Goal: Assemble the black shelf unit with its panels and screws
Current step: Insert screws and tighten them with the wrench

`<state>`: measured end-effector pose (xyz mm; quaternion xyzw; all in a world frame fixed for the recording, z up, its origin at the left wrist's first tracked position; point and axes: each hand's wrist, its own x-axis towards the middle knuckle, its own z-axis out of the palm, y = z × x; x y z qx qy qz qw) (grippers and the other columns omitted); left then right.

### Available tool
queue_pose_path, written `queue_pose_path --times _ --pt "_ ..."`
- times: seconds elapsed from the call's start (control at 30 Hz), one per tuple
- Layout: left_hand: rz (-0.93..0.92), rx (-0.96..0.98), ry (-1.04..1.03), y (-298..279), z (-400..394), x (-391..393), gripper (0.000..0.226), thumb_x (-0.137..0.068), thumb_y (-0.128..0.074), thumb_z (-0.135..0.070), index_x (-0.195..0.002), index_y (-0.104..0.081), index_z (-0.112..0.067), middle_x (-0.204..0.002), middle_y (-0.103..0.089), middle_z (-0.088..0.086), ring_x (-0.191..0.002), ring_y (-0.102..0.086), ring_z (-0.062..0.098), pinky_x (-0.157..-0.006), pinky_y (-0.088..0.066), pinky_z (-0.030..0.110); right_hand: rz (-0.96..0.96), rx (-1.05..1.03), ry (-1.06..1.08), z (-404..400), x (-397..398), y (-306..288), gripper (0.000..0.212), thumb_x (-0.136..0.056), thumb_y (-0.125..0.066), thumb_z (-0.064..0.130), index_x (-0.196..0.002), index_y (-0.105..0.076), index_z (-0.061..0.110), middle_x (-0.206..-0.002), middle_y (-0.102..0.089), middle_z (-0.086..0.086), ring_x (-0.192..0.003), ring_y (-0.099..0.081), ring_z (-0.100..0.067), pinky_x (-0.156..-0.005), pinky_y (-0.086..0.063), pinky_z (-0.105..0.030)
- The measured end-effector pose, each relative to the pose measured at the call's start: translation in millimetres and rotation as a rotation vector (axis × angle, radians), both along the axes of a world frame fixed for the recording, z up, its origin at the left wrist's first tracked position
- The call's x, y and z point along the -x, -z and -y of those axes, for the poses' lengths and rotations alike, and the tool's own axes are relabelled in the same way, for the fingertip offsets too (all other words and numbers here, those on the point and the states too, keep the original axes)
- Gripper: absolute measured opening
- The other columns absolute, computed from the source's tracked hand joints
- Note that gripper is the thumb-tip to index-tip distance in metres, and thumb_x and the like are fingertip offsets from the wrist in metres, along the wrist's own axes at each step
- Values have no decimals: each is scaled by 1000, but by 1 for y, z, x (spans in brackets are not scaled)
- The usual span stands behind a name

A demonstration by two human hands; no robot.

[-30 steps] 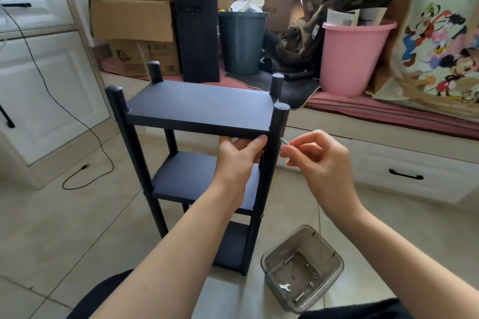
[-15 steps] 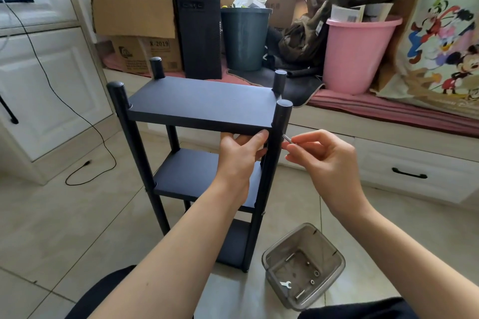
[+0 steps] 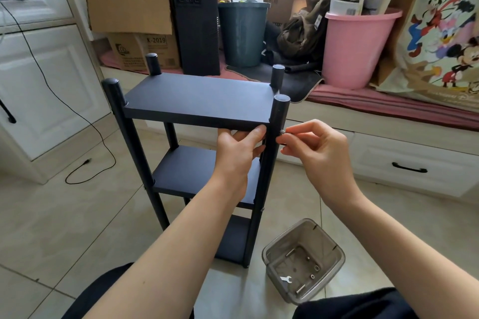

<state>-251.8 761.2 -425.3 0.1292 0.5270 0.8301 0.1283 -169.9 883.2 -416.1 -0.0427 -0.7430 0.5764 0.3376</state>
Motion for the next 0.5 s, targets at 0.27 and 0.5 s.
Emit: queue_pose_path --times 0.27,0.5 --pt "14 -6 -8 0 0 -1 24 -95 -66 -15 -115 -54 -19 -87 -76 -15 -92 -74 8 -65 -55 16 -2 -5 4 0 3 0 4 -88 -72 5 -88 -68 7 -82 -76 -4 -80 -75 -21 -73 -61 -34" --pt "16 16 -34 0 -1 -2 22 -94 -68 -17 -113 -56 -19 -89 -77 -12 -94 -74 11 -64 -55 16 14 -101 46 -1 4 1 8 -87 -75 10 -87 -68 14 -79 -75 2 -66 -70 -15 -65 -54 -24"
